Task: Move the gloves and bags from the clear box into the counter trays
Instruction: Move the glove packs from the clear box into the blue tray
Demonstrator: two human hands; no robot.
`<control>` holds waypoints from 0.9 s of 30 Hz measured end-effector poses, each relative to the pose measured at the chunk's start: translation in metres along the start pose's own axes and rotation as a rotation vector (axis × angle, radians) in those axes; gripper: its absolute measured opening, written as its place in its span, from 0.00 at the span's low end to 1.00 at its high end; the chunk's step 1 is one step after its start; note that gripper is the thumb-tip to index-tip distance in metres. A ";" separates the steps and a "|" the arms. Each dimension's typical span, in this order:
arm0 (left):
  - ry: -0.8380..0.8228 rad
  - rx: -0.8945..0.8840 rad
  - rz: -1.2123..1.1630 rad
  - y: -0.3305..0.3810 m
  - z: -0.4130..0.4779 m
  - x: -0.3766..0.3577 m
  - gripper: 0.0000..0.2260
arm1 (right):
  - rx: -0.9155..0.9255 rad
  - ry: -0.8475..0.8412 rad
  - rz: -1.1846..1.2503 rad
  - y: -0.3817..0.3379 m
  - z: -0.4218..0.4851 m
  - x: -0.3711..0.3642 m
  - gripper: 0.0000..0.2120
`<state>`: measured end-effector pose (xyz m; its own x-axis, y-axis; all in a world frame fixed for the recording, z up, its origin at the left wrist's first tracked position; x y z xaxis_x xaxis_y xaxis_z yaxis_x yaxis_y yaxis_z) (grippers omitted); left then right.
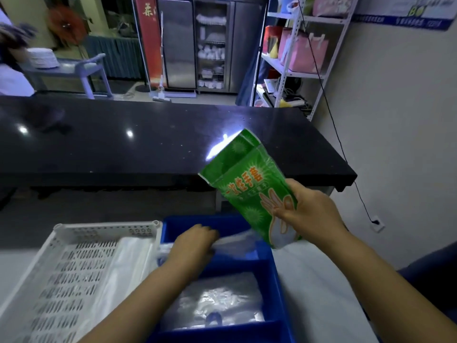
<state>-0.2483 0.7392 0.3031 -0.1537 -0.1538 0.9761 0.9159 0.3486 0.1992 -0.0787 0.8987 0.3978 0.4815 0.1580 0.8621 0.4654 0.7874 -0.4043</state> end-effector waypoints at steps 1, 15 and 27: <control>0.045 -0.073 0.040 0.005 -0.014 0.009 0.09 | 0.051 -0.006 0.000 -0.007 0.006 -0.005 0.25; 0.005 -0.234 0.204 0.007 -0.111 0.019 0.15 | 0.347 -0.643 -0.350 -0.042 0.056 -0.124 0.13; 0.042 -0.223 0.184 0.007 -0.103 0.022 0.14 | 0.353 -0.633 -0.463 -0.042 0.068 -0.137 0.26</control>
<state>-0.2070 0.6429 0.3167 0.0343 -0.1467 0.9886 0.9866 0.1628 -0.0100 -0.2147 0.8849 0.3176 -0.2534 -0.0046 0.9673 0.2044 0.9772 0.0582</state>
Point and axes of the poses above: each hand's wrist, its own z-axis towards the middle knuckle, its own x-axis out of the back of the hand, y = z × x, the point moved 2 cm from there along z, towards the middle knuckle, and after that the axes turned 1 degree about -z, right-handed, at the moved point
